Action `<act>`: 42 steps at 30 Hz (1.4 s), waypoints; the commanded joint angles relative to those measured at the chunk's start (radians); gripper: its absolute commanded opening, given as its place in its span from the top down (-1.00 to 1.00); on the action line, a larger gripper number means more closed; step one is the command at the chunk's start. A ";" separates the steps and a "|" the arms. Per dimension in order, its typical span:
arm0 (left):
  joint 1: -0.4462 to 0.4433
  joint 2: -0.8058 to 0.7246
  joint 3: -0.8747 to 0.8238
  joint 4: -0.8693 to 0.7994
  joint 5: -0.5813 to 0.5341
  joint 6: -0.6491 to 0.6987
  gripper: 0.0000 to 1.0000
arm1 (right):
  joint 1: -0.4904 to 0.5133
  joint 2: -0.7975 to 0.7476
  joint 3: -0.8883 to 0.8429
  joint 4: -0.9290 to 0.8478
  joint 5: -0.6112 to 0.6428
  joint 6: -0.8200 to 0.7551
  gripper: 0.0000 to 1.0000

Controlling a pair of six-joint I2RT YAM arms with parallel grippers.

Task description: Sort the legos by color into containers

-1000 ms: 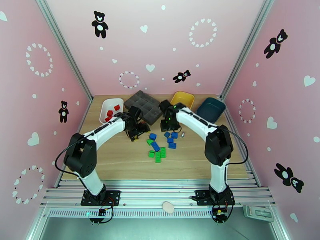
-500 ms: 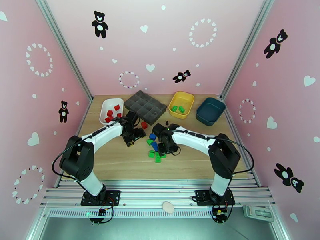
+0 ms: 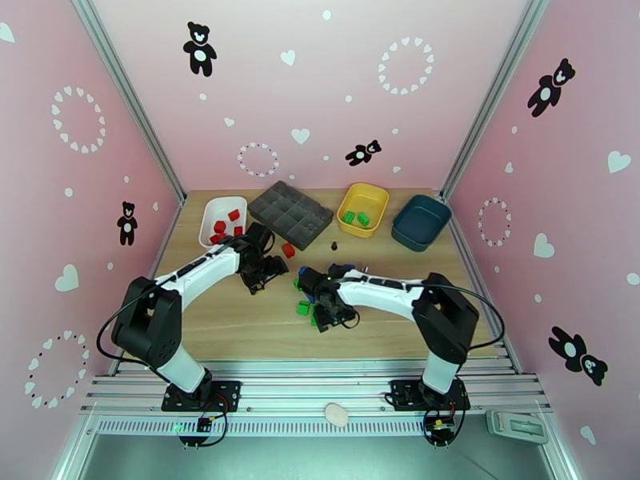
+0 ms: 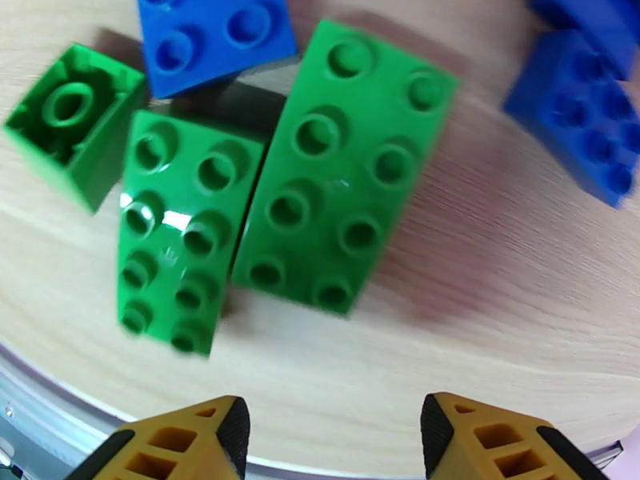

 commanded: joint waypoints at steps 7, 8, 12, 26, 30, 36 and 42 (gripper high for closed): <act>0.038 -0.086 -0.057 -0.008 0.003 0.027 -0.63 | 0.001 0.119 0.131 0.008 0.002 0.023 -0.24; 0.040 -0.089 -0.060 -0.009 0.004 0.026 -0.63 | 0.000 0.134 0.149 0.006 0.001 0.021 -0.24; 0.043 -0.099 -0.065 -0.013 0.002 0.032 -0.63 | -0.001 0.183 0.213 -0.017 0.006 0.028 -0.24; 0.050 -0.086 -0.055 -0.013 0.011 0.041 -0.63 | -0.075 0.204 0.247 -0.005 -0.015 0.041 -0.20; 0.050 -0.078 -0.047 -0.013 0.013 0.042 -0.63 | -0.074 0.223 0.295 0.008 -0.048 0.018 -0.26; 0.050 -0.076 -0.052 -0.011 0.015 0.042 -0.63 | -0.083 0.284 0.377 -0.062 -0.015 0.014 -0.27; 0.050 -0.077 -0.055 -0.010 0.014 0.041 -0.63 | -0.104 0.297 0.383 -0.079 -0.001 0.022 -0.23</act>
